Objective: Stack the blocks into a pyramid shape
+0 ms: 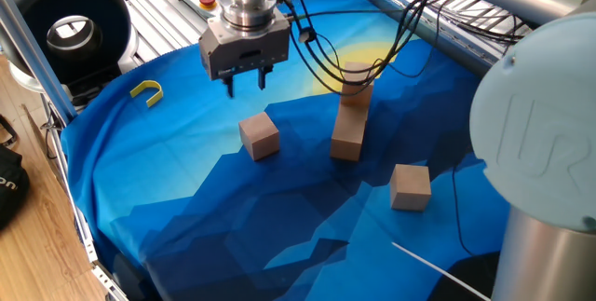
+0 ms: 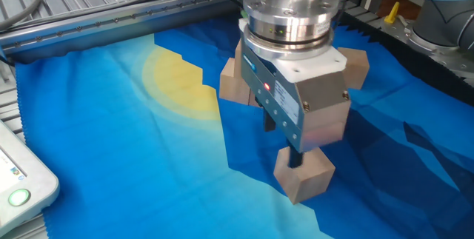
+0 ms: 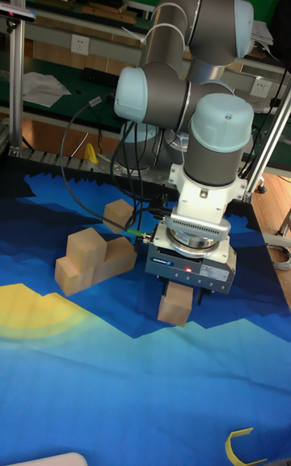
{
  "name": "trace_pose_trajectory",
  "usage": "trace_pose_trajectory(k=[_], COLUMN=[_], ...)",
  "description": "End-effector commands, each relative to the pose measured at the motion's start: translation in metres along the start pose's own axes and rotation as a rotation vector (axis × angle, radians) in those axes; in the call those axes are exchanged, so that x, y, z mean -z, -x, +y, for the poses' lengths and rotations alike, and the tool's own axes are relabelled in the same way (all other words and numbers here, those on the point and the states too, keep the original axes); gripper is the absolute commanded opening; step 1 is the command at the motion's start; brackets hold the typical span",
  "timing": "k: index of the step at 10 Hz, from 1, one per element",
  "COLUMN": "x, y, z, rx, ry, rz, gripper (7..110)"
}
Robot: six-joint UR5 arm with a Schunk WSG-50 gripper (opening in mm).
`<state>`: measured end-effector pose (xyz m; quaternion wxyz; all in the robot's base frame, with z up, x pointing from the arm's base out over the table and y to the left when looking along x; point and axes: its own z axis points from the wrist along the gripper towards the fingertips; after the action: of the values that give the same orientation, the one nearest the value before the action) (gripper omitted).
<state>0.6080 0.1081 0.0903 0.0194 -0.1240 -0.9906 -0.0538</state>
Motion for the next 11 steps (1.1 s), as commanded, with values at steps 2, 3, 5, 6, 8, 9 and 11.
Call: trace_pose_trajectory(k=[2,3,5,6,8,9,11], x=[-0.020,-0.029,-0.040,-0.038,-0.034,-0.035,-0.044], y=[-0.013,-0.014,-0.020,-0.022,-0.024,-0.025,-0.029], z=[0.005,0.000,-0.007,-0.010,-0.006,-0.008,-0.008], rx=[-0.036,-0.037,-0.033,-0.036,-0.041,-0.055,-0.060], ry=[0.006,-0.016,-0.044,-0.060,-0.051,-0.055,-0.053], rz=[-0.022,-0.047,-0.078,-0.085,-0.087,-0.084,-0.089], gripper=[66,66,66,66,66,88,88])
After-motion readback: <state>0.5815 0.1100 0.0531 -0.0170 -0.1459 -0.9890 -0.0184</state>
